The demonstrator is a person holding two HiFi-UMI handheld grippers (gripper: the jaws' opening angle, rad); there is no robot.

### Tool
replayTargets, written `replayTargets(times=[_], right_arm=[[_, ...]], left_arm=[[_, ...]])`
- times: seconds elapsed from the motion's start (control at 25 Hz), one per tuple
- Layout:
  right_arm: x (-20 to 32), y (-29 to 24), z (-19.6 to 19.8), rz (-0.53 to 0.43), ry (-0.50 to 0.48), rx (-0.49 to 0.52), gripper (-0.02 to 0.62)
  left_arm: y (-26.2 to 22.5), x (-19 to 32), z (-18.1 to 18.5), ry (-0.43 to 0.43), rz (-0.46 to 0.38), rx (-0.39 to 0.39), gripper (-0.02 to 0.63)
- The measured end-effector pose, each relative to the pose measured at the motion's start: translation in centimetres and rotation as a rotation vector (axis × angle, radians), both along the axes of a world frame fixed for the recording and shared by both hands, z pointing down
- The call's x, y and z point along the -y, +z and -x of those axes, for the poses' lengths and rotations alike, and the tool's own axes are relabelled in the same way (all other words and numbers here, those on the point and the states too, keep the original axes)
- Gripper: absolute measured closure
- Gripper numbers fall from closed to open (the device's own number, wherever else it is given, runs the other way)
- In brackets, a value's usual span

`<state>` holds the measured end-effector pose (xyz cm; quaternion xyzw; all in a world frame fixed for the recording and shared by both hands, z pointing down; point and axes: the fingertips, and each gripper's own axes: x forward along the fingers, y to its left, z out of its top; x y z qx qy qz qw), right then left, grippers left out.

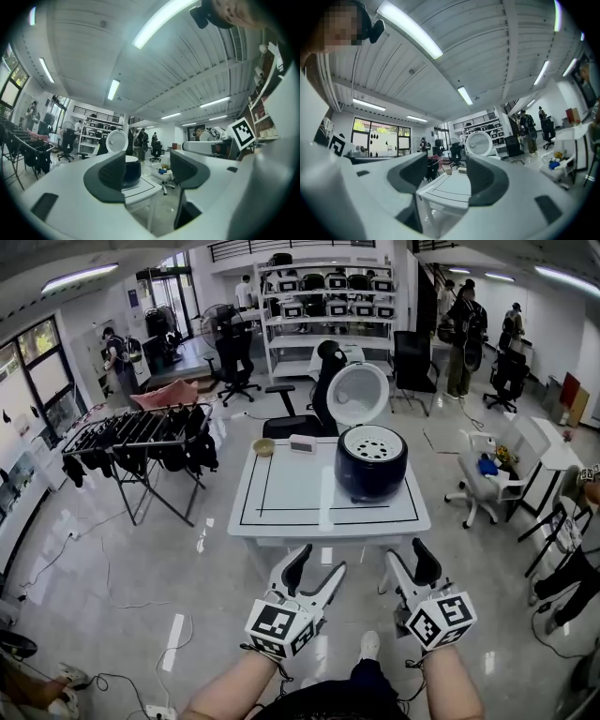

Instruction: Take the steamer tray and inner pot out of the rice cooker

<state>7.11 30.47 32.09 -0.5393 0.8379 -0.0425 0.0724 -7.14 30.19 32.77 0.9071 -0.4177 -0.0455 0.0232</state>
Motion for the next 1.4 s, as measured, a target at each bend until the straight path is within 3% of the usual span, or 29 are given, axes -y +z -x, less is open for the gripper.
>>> replayTargets(times=[0.08, 0.28, 1.4], right_arm=[[1.2, -0.3, -0.9, -0.011, 0.031, -0.012, 0.336], [5.3, -0.1, -4.2, 0.005, 0.053, 0.018, 0.336], [28.8, 3.0, -13.2, 0.088, -0.030, 0.003, 0.336]], left_arm=[[0.2, 1.0, -0.4, -0.007, 0.002, 0.010, 0.296], [1.0, 4.5, -2.4, -0.022, 0.018, 0.025, 0.278], [3.1, 26.1, -11.2, -0.113, 0.104, 0.070, 0.278]])
